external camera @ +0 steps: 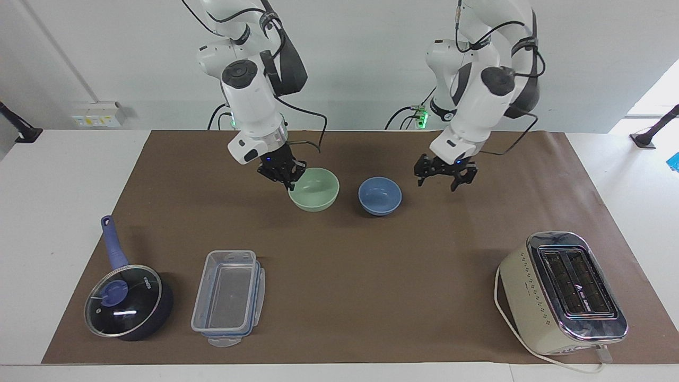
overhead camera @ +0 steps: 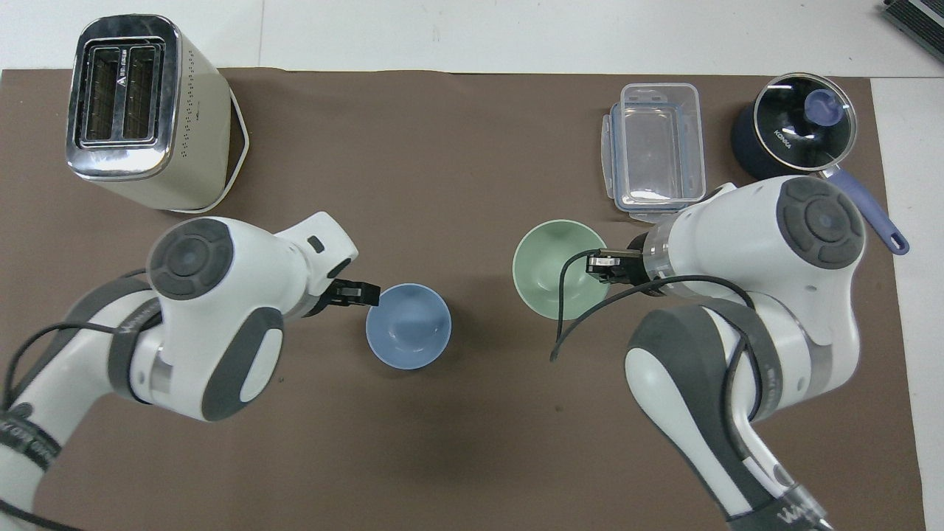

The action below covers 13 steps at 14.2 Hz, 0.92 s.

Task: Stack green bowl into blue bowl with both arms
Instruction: 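Lower the green bowl into the blue bowl while the left gripper withdraws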

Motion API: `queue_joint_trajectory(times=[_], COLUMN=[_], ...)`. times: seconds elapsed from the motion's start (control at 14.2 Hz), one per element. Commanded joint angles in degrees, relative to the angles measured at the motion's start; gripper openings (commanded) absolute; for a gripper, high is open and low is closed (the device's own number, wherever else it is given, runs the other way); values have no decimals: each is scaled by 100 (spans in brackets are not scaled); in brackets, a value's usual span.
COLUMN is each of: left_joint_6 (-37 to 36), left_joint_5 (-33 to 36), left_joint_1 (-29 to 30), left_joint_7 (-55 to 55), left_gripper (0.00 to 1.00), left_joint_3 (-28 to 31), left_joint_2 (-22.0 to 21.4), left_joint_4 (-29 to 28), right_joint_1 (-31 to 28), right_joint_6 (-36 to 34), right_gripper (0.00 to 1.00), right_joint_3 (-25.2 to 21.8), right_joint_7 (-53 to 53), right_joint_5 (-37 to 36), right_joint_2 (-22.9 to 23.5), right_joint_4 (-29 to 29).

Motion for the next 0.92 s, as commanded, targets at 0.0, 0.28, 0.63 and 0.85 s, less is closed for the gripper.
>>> queue_joint_trajectory(times=[0.0, 0.28, 0.63, 0.85], left_joint_6=[-741, -1443, -2236, -2289], left_joint_5=[257, 382, 645, 654], left_joint_1=[360, 651, 906, 897], left_joint_7=[229, 309, 309, 300], left_gripper=[100, 100, 100, 100], left_joint_3=[-68, -60, -60, -69], left_joint_2=[237, 404, 598, 493], left_joint_4=[1048, 1928, 2641, 2554], right_joint_1=[398, 987, 1374, 1419], right_joint_6=[465, 721, 887, 985], right_gripper=[0, 0, 0, 0], right_joint_3=[-20, -12, -20, -20], right_joint_7=[625, 1268, 1505, 1541], right_joint_5=[25, 25, 7, -63], right_joint_2=[283, 477, 793, 873], right_joint_4=[29, 29, 11, -32])
